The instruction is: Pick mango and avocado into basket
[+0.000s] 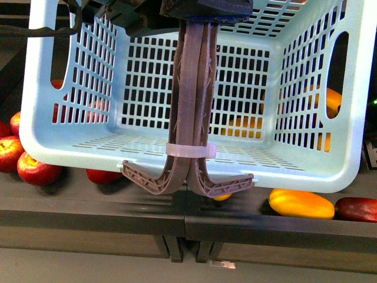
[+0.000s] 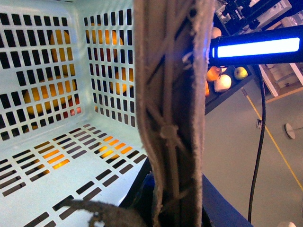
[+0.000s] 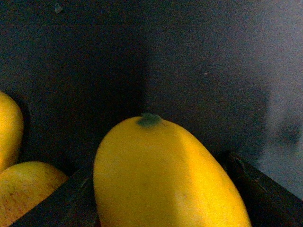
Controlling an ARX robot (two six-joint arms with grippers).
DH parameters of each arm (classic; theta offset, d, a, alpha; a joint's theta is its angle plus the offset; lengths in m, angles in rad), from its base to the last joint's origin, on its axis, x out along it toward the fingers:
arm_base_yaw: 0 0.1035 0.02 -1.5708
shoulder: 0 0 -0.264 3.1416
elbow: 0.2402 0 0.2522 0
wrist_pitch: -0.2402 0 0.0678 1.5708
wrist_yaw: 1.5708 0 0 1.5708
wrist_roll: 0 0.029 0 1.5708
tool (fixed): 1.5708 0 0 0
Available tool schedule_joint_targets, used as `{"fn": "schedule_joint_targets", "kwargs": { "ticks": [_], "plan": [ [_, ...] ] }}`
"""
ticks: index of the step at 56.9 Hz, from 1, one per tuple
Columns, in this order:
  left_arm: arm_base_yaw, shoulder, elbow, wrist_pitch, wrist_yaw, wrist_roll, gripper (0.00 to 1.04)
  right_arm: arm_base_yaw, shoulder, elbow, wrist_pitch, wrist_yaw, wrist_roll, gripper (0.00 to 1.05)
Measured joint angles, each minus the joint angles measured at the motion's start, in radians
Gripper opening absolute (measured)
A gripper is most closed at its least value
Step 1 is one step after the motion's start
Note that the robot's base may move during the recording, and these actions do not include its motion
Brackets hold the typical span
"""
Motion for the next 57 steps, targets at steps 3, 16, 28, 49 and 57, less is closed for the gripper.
{"fn": "schedule_joint_targets", "kwargs": {
  "ticks": [3, 16, 28, 49, 57],
  "plan": [
    [0.0, 0.0, 0.0, 0.0, 0.002, 0.0, 0.08, -0.006, -0.018, -0.032, 0.024, -0.008, -0.024, 0.64],
    [0.0, 0.0, 0.0, 0.0, 0.002, 0.0, 0.08, -0.084, -0.338, -0.393, 0.197, -0.038, -0.232, 0.62],
    [0.0, 0.0, 0.0, 0.0, 0.001, 0.0, 0.08, -0.142, -0.839, -0.75, 0.446, -0.071, -0.533, 0.62],
    [0.0, 0.0, 0.0, 0.0, 0.002, 0.0, 0.08, 0.145, -1.432, -1.038, 0.63, -0.314, -0.894, 0.62],
    [0.0, 0.0, 0.0, 0.0, 0.001, 0.0, 0.08, 0.282, -1.396, -1.046, 0.624, -0.222, -0.961, 0.62]
  ]
}}
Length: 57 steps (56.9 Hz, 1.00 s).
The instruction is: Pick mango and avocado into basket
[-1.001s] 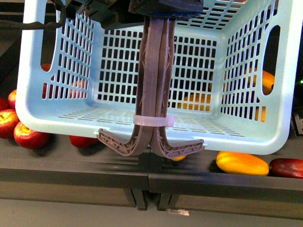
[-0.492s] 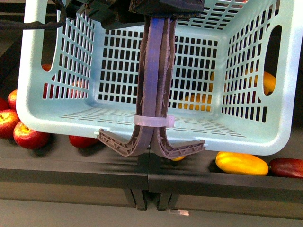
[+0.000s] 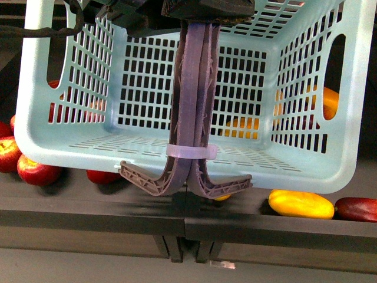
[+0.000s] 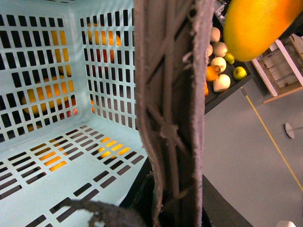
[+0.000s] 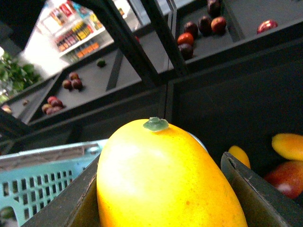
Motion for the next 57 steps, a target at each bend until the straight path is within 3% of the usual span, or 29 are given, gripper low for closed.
{"fn": "schedule_joint_targets", "kwargs": {
  "ticks": [15, 32, 42, 57],
  "plan": [
    [0.0, 0.0, 0.0, 0.0, 0.002, 0.0, 0.08, 0.147, 0.128, -0.01, 0.029, 0.149, -0.069, 0.62],
    [0.0, 0.0, 0.0, 0.0, 0.0, 0.0, 0.08, 0.193, 0.222, -0.007, 0.026, 0.254, -0.05, 0.62],
    [0.0, 0.0, 0.0, 0.0, 0.001, 0.0, 0.08, 0.192, 0.231, 0.008, 0.025, 0.244, -0.018, 0.96],
    [-0.002, 0.003, 0.0, -0.002, -0.005, -0.004, 0.07, 0.174, 0.134, 0.005, 0.021, 0.316, -0.035, 0.96]
  ]
}}
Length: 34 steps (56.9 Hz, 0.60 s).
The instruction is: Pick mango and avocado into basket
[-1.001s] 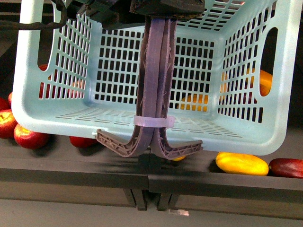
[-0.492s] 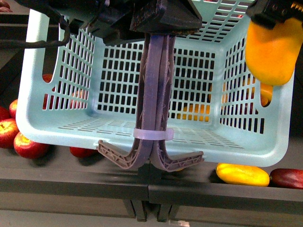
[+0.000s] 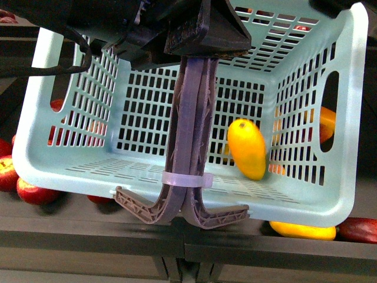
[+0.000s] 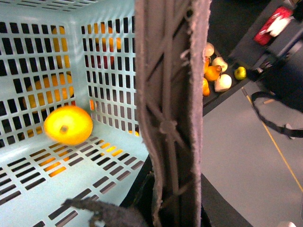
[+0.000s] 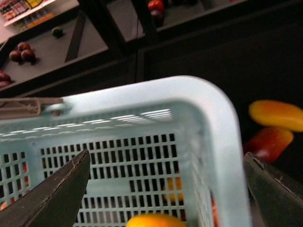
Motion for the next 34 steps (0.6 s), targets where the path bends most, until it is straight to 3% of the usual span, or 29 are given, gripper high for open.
{"fn": "schedule_joint_targets", "kwargs": {
  "ticks": [16, 22, 28, 34],
  "plan": [
    [0.001, 0.0, 0.0, 0.0, 0.001, 0.003, 0.07, -0.006, -0.349, -0.154, -0.16, 0.206, -0.059, 0.96],
    [0.001, 0.0, 0.0, 0.0, 0.0, 0.002, 0.07, 0.042, -0.498, -0.263, -0.226, 0.298, -0.06, 0.96],
    [0.001, 0.0, 0.0, 0.0, 0.003, 0.003, 0.07, 0.142, -0.635, -0.357, -0.389, 0.414, -0.002, 0.96],
    [0.001, 0.0, 0.0, 0.0, 0.006, 0.002, 0.07, 0.204, -0.673, -0.388, -0.443, 0.437, 0.023, 0.96]
  ]
}}
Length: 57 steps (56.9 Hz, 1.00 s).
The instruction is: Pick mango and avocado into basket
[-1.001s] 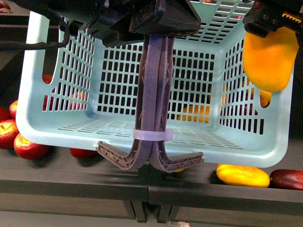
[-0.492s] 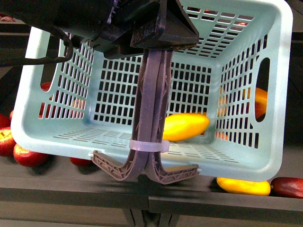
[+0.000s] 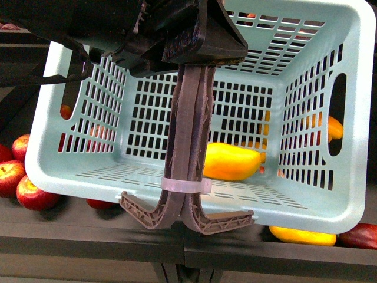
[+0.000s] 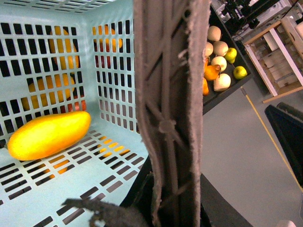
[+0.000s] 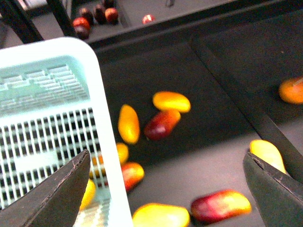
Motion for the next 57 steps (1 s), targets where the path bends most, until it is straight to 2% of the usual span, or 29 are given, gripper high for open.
{"fn": "schedule_joint_targets", "kwargs": {
  "ticks": [57],
  "plan": [
    [-0.009, 0.0, 0.0, 0.0, 0.018, -0.002, 0.07, 0.009, -0.01, 0.0, -0.001, 0.015, 0.018, 0.96]
  ]
}}
